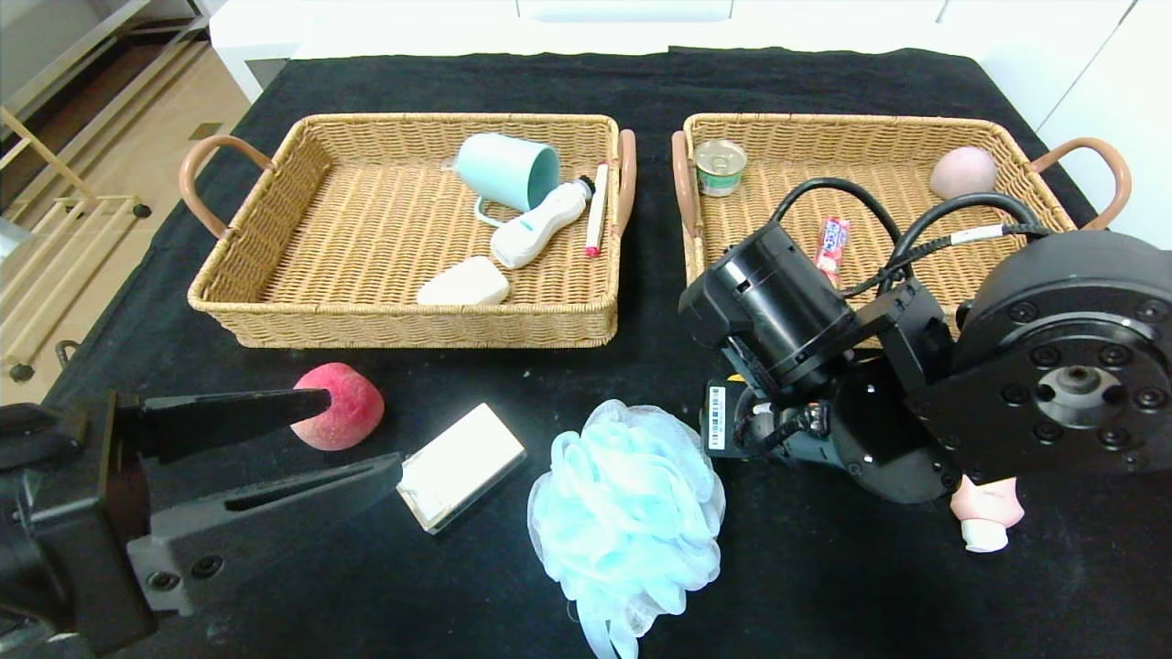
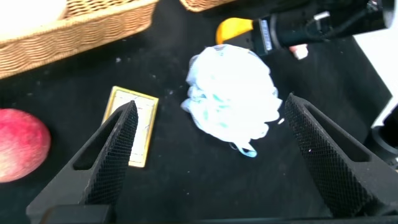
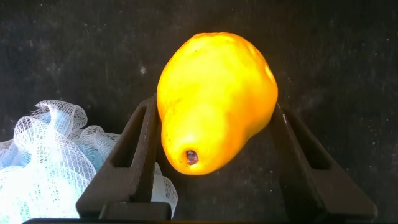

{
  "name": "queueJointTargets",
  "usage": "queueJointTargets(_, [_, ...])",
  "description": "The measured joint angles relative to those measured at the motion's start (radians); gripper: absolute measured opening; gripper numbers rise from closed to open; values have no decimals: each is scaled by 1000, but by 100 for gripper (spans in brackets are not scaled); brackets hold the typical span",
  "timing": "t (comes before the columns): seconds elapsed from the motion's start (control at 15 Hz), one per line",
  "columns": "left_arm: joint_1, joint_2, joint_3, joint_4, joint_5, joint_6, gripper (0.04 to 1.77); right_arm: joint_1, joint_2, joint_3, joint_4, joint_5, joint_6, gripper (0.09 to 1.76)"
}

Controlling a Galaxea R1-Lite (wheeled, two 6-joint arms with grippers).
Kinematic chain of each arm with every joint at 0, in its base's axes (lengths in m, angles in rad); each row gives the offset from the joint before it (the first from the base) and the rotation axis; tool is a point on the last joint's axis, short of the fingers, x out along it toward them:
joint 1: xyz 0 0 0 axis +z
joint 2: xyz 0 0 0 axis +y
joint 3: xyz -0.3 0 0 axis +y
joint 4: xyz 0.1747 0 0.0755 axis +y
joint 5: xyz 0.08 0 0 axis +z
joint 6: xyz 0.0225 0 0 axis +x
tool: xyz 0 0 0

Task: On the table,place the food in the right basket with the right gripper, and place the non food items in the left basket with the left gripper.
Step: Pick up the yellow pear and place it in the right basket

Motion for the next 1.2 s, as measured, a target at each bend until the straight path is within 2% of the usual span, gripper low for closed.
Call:
queueJointTargets(0.4, [-19, -2, 2, 1, 1, -1, 172, 15, -65, -4, 7, -2, -9, 113])
queueJointTargets(0.6, [-20, -3, 3, 1, 1, -1, 172, 11, -106, -28, 55, -4, -26, 113])
queueJointTargets(1.2, [-18, -11, 1, 0, 1, 1, 172, -54, -166, -153, 75, 4, -191, 113])
